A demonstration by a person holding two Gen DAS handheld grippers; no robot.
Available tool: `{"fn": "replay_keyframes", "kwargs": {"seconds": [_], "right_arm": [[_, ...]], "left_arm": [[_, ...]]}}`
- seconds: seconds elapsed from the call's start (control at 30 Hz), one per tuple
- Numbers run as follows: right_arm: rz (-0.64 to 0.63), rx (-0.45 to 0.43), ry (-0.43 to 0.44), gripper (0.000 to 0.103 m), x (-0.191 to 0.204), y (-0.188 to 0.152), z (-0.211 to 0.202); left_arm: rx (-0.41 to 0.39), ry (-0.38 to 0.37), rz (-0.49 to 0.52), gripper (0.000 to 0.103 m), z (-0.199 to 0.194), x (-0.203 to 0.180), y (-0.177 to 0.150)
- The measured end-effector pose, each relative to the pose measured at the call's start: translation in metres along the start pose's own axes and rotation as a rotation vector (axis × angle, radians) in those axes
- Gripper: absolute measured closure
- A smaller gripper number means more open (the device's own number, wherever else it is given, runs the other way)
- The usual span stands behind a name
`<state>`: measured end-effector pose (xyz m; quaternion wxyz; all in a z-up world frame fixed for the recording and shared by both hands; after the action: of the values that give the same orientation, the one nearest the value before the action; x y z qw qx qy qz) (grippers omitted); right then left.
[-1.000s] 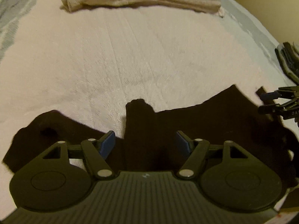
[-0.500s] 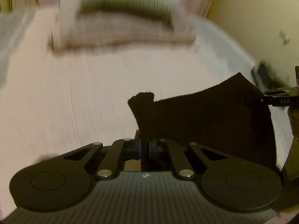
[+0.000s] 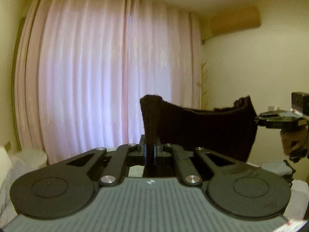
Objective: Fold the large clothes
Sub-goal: 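Lift the sweater off the pile with both grippers and carry it over the bed, then lower the sweater onto the bed and open both grippers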
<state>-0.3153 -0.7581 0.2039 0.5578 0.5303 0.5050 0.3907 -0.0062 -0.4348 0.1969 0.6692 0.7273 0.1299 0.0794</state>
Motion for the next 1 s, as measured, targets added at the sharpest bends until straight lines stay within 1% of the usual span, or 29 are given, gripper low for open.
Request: {"fn": "replay_keyframes", "kwargs": {"seconds": [0.07,0.1,0.17,0.23,0.27,0.3,0.33,0.37,0.4,0.43,0.47,0.5,0.53,0.57,0.6,0.67,0.73,0.77,0.8,0.83,0.9,0.93,1.0], "right_arm": [[0.008,-0.017,-0.015,0.098,0.024,-0.019,-0.027],[0.021,-0.012,-0.021,0.098,0.04,-0.036,-0.042],[0.029,0.033,-0.037,0.098,0.079,-0.082,-0.064],[0.03,0.124,-0.06,0.097,0.119,-0.136,-0.084],[0.037,0.197,-0.08,0.096,0.139,-0.173,-0.095],[0.086,0.273,-0.087,0.088,0.153,-0.208,-0.095],[0.144,0.371,-0.083,0.078,0.167,-0.246,-0.102],[0.168,0.482,-0.095,0.073,0.184,-0.286,-0.11],[0.182,0.57,-0.103,0.07,0.197,-0.317,-0.118],[0.205,0.645,-0.103,0.07,0.209,-0.345,-0.125],[0.231,0.714,-0.114,0.07,0.217,-0.368,-0.132],[0.259,0.768,-0.13,0.069,0.221,-0.383,-0.135],[0.288,0.8,-0.145,0.069,0.218,-0.395,-0.139],[0.312,0.814,-0.167,0.069,0.216,-0.4,-0.139],[0.326,0.816,-0.183,0.069,0.209,-0.401,-0.139],[0.34,0.808,-0.204,0.068,0.199,-0.393,-0.12],[0.336,0.795,-0.213,0.063,0.181,-0.386,-0.089],[0.336,0.784,-0.212,0.061,0.168,-0.383,-0.072],[0.338,0.774,-0.209,0.056,0.137,-0.396,-0.071],[0.34,0.761,-0.209,0.052,0.127,-0.395,-0.053],[0.355,0.735,-0.198,0.049,0.095,-0.405,-0.03],[0.35,0.729,-0.197,0.048,0.082,-0.409,-0.006],[0.339,0.72,-0.199,0.047,0.045,-0.432,0.024]], "left_arm": [[-0.019,-0.023,0.015,0.099,-0.031,-0.018,-0.011],[-0.015,-0.035,0.021,0.099,-0.048,-0.027,-0.023],[0.02,-0.048,0.049,0.099,-0.078,-0.047,-0.063],[0.098,-0.062,0.028,0.099,-0.107,-0.061,-0.12],[0.147,-0.077,0.005,0.098,-0.118,-0.066,-0.153],[0.207,-0.094,-0.013,0.094,-0.128,-0.072,-0.191],[0.291,-0.109,-0.035,0.091,-0.136,-0.076,-0.232],[0.392,-0.122,-0.062,0.087,-0.144,-0.08,-0.278],[0.496,-0.125,-0.097,0.086,-0.153,-0.082,-0.322],[0.593,-0.116,-0.139,0.086,-0.161,-0.08,-0.361],[0.684,-0.1,-0.181,0.086,-0.17,-0.077,-0.4],[0.741,-0.077,-0.195,0.086,-0.177,-0.075,-0.426],[0.792,-0.054,-0.208,0.086,-0.183,-0.069,-0.448],[0.826,-0.027,-0.228,0.086,-0.187,-0.061,-0.464],[0.843,0.005,-0.241,0.086,-0.189,-0.052,-0.473],[0.855,0.047,-0.246,0.086,-0.188,-0.039,-0.482],[0.854,0.1,-0.222,0.086,-0.165,-0.017,-0.473],[0.842,0.121,-0.222,0.083,-0.165,-0.01,-0.464],[0.825,0.146,-0.227,0.079,-0.15,-0.001,-0.459],[0.809,0.171,-0.226,0.077,-0.132,0.011,-0.449],[0.77,0.209,-0.226,0.072,-0.099,0.025,-0.44],[0.756,0.226,-0.231,0.071,-0.077,0.027,-0.432],[0.733,0.266,-0.239,0.067,-0.035,0.037,-0.427]]}}
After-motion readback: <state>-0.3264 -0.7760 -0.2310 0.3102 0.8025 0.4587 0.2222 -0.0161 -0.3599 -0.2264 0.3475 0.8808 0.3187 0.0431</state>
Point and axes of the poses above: each gripper's, at about its wrist camera, not at the fingertips, and z roughly the way its jaws point, x to its left, y to its top, the point moved 3 cm from there along z, roughly the way its jaws point, and after that the axes turned 4 degrees about -z, right-handed, at the moved point
